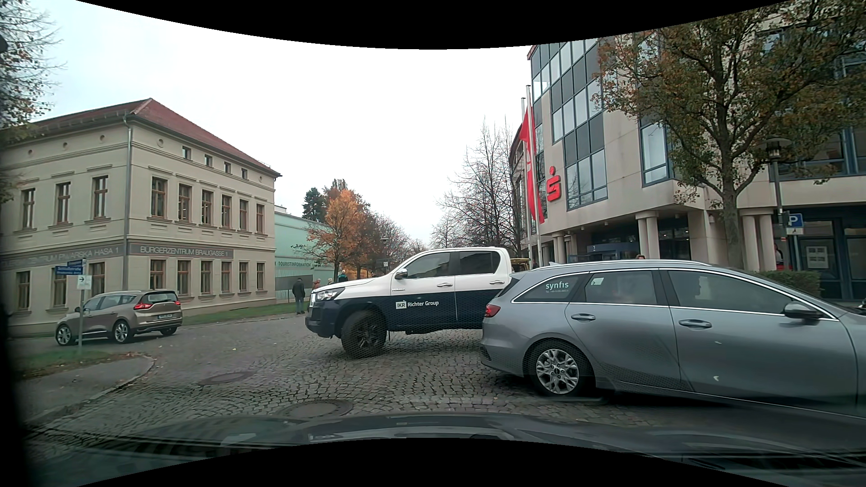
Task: Follow the waypoints while adhering to traffic rules and regulations
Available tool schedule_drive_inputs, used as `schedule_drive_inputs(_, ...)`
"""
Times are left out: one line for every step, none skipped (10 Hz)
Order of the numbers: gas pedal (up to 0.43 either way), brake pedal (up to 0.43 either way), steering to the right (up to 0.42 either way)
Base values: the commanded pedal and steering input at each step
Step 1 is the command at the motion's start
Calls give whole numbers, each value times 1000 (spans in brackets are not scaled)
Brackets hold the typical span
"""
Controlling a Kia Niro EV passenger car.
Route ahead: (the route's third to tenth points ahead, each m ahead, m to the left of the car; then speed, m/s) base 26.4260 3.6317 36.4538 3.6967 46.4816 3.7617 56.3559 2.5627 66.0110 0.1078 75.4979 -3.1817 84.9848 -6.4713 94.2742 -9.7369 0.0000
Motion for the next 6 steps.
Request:
schedule_drive_inputs(0, 421, 26)
schedule_drive_inputs(0, 421, 26)
schedule_drive_inputs(0, 421, 26)
schedule_drive_inputs(0, 421, 26)
schedule_drive_inputs(0, 421, 26)
schedule_drive_inputs(0, 421, 26)
